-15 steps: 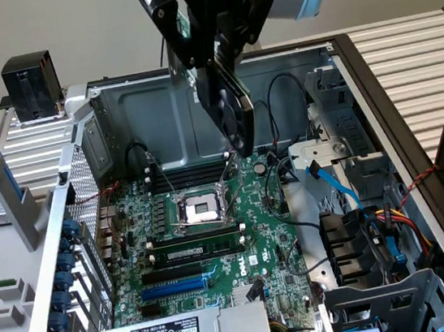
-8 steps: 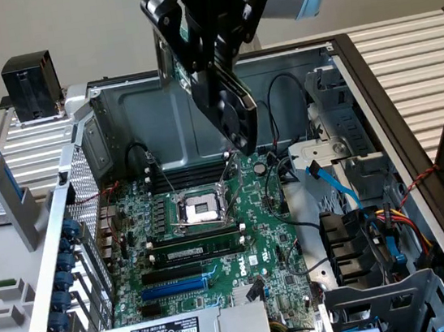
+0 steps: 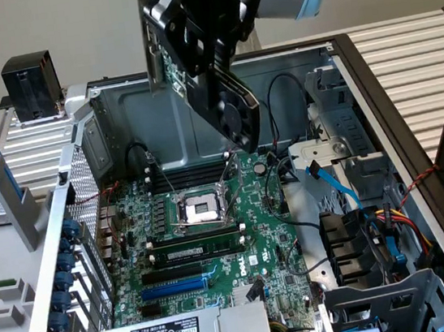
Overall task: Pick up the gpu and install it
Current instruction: 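Insert the gpu into the slot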
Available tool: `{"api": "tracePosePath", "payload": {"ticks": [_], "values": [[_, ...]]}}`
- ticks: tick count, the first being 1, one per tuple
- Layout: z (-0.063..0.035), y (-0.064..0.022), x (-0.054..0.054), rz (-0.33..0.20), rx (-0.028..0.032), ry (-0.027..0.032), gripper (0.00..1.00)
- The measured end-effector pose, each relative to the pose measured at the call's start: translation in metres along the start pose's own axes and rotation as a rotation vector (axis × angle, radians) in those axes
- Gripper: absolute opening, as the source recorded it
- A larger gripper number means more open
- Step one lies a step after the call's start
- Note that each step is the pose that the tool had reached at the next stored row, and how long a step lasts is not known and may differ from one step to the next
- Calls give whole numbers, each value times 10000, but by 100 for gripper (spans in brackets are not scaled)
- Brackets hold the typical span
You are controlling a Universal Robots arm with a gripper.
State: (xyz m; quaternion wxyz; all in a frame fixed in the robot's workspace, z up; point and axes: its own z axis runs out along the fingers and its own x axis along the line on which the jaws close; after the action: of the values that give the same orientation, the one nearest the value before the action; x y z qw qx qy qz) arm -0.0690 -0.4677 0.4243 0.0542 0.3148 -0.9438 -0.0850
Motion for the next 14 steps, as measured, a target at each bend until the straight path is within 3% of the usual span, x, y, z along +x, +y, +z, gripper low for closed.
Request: {"api": "tracePosePath", "payload": {"ticks": [7, 14], "values": [[10, -2, 0, -1282, -80, 145, 27], [19, -3, -1, -2544, -77, 344, 27]]}}
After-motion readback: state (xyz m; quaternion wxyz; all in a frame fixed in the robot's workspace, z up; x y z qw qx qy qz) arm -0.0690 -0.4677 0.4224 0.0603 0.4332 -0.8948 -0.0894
